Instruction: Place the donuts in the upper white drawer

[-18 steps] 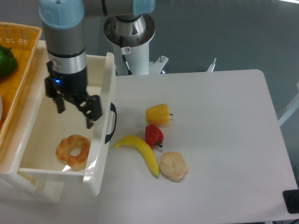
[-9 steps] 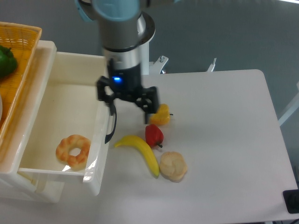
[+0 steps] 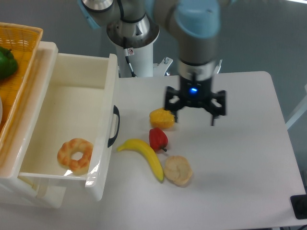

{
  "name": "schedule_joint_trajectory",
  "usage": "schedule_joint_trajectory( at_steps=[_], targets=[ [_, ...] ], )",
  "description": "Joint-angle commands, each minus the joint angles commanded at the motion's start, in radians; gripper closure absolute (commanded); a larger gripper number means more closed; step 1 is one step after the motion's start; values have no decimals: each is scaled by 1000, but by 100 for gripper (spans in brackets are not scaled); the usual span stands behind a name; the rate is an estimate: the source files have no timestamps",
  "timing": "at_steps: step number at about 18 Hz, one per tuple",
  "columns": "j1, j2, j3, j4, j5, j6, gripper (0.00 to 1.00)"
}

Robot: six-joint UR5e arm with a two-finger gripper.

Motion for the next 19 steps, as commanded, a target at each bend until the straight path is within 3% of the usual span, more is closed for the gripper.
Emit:
schedule_joint_trajectory(
  at_steps=[5,7,9,12,19],
  targets=[
    [69,-81,-3,2,2,333,0],
    [81,-110,-2,6,5,398,0],
    [80,-140,-2,9,43,406,0],
    [78,-186,-6,69,77,407,0],
    [91,-212,-23,89,78,404,0]
  ],
)
